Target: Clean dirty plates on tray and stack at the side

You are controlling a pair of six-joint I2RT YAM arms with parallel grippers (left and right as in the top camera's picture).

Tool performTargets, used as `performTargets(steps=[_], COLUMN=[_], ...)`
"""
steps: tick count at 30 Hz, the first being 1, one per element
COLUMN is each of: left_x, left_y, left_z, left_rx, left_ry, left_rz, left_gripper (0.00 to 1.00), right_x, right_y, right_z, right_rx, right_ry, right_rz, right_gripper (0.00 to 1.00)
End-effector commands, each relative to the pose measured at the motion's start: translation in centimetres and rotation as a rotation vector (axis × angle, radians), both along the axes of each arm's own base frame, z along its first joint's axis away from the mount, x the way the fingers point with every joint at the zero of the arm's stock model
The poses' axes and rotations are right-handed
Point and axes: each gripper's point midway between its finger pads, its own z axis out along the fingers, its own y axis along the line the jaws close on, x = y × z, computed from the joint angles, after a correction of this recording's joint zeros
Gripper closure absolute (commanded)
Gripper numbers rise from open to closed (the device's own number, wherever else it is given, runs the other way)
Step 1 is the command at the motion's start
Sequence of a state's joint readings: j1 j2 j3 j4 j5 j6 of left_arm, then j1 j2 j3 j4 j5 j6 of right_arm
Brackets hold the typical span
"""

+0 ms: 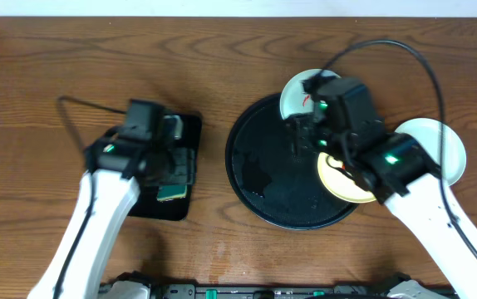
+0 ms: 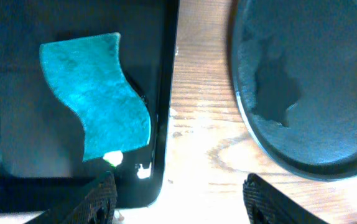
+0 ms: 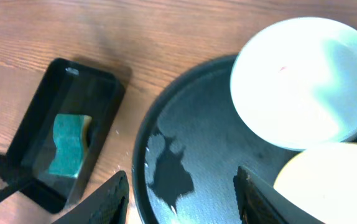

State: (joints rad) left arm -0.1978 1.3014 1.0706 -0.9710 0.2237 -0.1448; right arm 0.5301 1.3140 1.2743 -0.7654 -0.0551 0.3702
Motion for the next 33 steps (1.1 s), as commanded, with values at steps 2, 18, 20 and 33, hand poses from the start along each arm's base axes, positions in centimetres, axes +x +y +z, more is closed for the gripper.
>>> performTargets(steps=[2, 18, 20, 33], left_x=[1.7, 3.7, 3.6, 4.2], left_y=[0.0, -1.2, -1.2, -2.0], left_z=[-3.1, -11.4, -11.9, -12.2], left_rx=[0.119, 0.131, 0.133, 0.121], left_ry=[0.051, 0.215, 0.226, 0.204], left_rz=[-0.034, -0.053, -0.053, -0.039], left_gripper=[0.4, 0.65, 0.71, 0.92], right_x=[-1.5, -2.8, -2.8, -2.8], right_y=[-1.4, -2.5, -2.5, -2.5], right_z=[0.8, -0.7, -0.7, -0.7], right_rx=[-0.01, -0.071, -0.07, -0.071], right_ry=[0.009, 0.079, 0.078, 0.079], right_rz=[0.004, -0.003, -0.003, -0.003], right_gripper=[0.46, 0.45, 0.45, 0.45])
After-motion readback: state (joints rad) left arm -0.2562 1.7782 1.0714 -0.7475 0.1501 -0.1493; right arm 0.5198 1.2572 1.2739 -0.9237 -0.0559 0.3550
